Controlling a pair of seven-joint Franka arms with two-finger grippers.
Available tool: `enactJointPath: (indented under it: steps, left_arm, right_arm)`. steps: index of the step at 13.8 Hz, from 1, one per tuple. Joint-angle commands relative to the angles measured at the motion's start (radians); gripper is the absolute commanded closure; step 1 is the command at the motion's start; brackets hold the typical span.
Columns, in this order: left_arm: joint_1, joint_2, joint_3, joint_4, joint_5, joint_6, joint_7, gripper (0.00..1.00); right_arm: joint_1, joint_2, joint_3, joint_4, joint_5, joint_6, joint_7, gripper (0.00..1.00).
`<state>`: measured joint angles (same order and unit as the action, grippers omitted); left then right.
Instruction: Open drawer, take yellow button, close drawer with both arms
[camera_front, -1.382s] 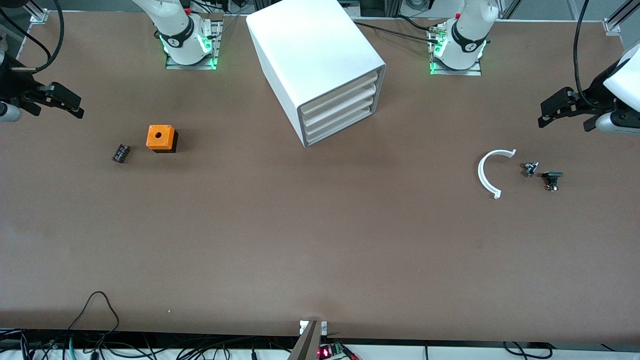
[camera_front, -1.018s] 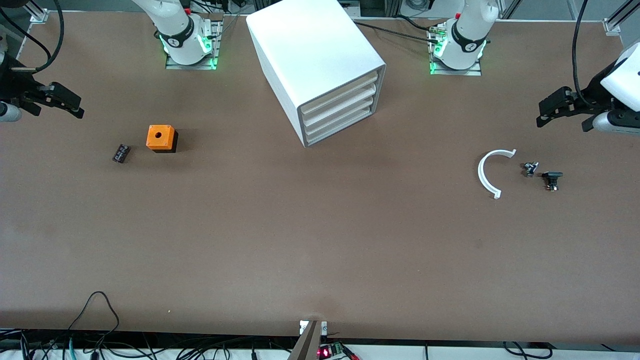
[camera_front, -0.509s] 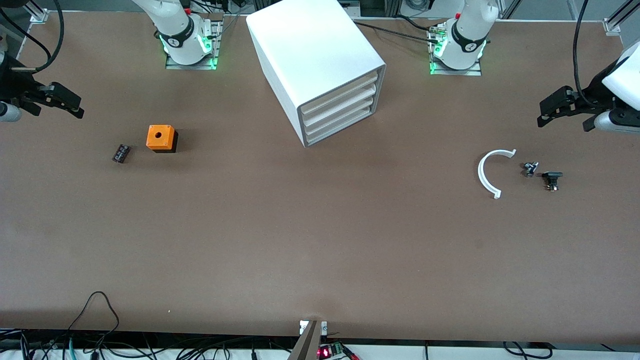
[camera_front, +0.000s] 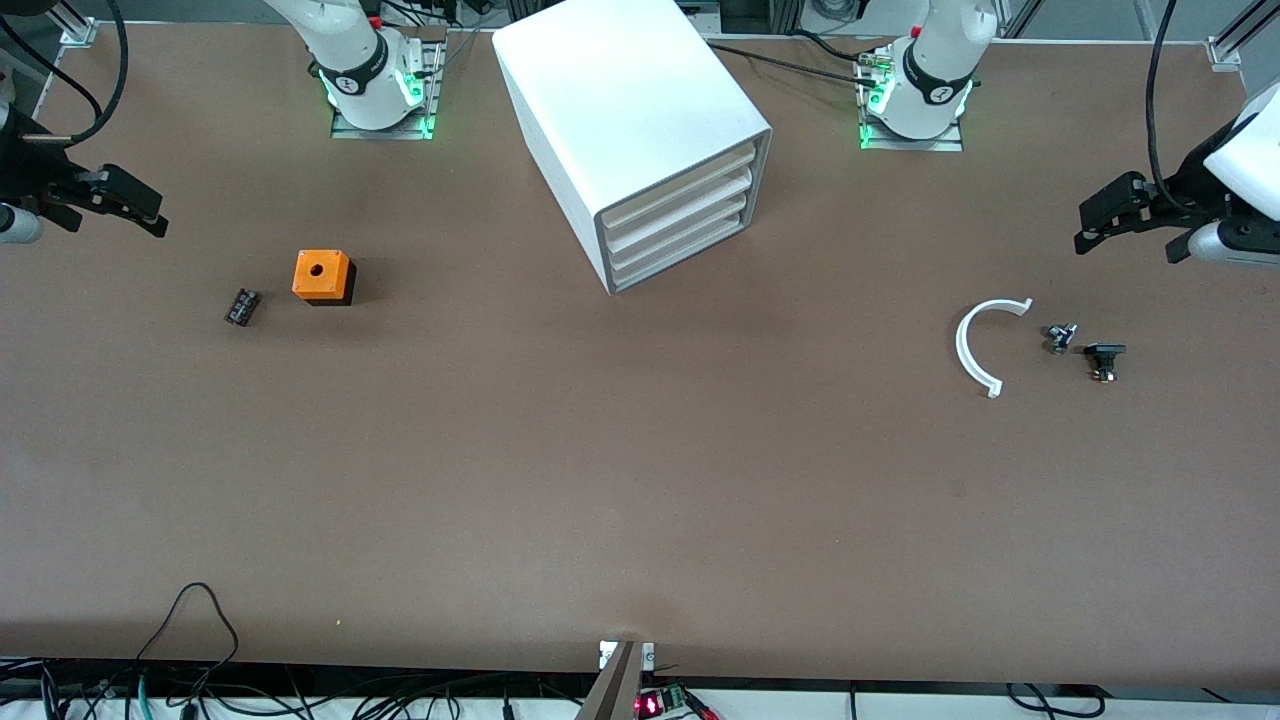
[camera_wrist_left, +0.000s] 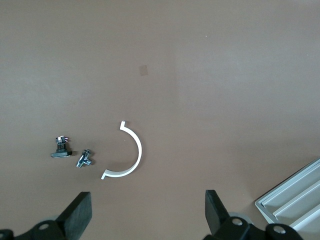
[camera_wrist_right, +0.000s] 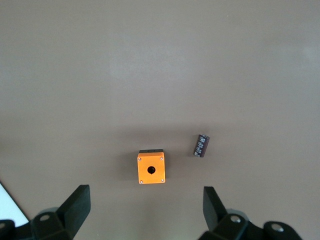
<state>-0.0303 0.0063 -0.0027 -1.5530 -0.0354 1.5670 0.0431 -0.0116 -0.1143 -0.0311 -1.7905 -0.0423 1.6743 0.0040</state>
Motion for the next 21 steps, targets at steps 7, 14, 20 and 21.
enactJointPath:
  steps: [7,14,20,21]
  left_arm:
    - [-0.025,0.044,-0.017,-0.044,-0.014,0.034,0.024,0.0]
    - [-0.056,0.161,-0.039,-0.175,-0.108,0.041,0.029,0.0]
    - [-0.046,0.193,-0.039,-0.361,-0.525,0.095,0.066,0.0]
    - [-0.049,0.196,-0.043,-0.399,-0.59,0.123,0.087,0.0]
  right_arm:
    - [-0.002,0.047,0.011,0.025,-0.001,-0.001,-0.006,0.0]
    - [-0.005,0.081,0.011,0.037,0.002,-0.015,-0.018,0.0]
    - [-0.004,0.087,0.011,0.037,0.006,-0.021,-0.007,0.0]
    - [-0.004,0.087,0.011,0.037,0.01,-0.021,-0.009,0.0]
